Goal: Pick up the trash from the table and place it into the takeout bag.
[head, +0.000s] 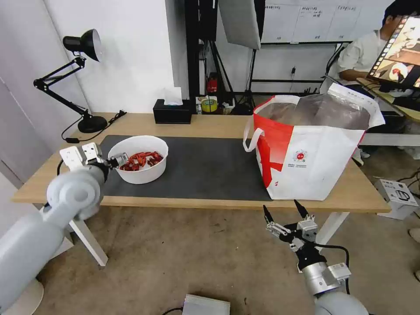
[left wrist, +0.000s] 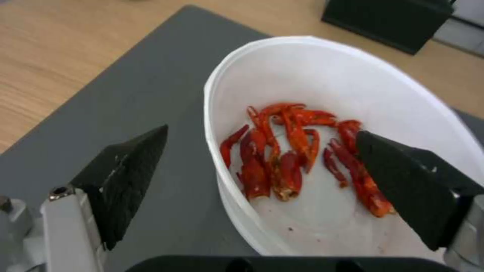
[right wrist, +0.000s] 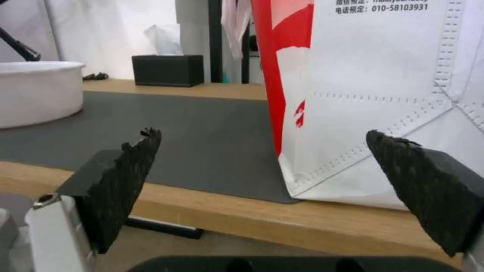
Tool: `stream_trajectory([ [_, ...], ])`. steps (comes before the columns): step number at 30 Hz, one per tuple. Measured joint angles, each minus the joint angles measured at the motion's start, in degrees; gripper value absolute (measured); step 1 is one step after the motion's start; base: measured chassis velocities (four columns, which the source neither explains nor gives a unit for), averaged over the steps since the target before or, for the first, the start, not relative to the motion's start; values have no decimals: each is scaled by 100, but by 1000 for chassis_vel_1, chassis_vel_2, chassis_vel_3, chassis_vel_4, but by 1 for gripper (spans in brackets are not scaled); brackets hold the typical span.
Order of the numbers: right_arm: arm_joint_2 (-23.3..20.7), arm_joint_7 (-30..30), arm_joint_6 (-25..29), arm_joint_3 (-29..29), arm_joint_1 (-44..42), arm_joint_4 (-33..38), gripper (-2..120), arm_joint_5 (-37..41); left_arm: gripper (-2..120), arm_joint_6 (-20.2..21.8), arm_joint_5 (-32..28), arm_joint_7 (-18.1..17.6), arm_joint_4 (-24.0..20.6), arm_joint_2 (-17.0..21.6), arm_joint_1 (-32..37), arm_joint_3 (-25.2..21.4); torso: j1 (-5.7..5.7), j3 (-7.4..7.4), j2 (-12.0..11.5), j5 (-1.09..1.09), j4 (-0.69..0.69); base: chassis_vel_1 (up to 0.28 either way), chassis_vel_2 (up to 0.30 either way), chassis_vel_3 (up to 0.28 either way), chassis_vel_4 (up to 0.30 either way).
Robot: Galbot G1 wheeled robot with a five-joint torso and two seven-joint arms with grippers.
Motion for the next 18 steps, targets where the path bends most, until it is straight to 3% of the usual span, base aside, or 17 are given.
stream_trajectory([
  [6, 0, 0, 0, 0, 0, 0, 100, 0, 100, 363, -293, -308, 684, -219, -595, 407, 0, 0, 0, 0, -1, 0, 0, 0, 0],
  [18, 0, 0, 0, 0, 0, 0, 100, 0, 100, 592, -431, -559, 1267, -403, -995, 695, 0, 0, 0, 0, 0, 0, 0, 0, 0],
])
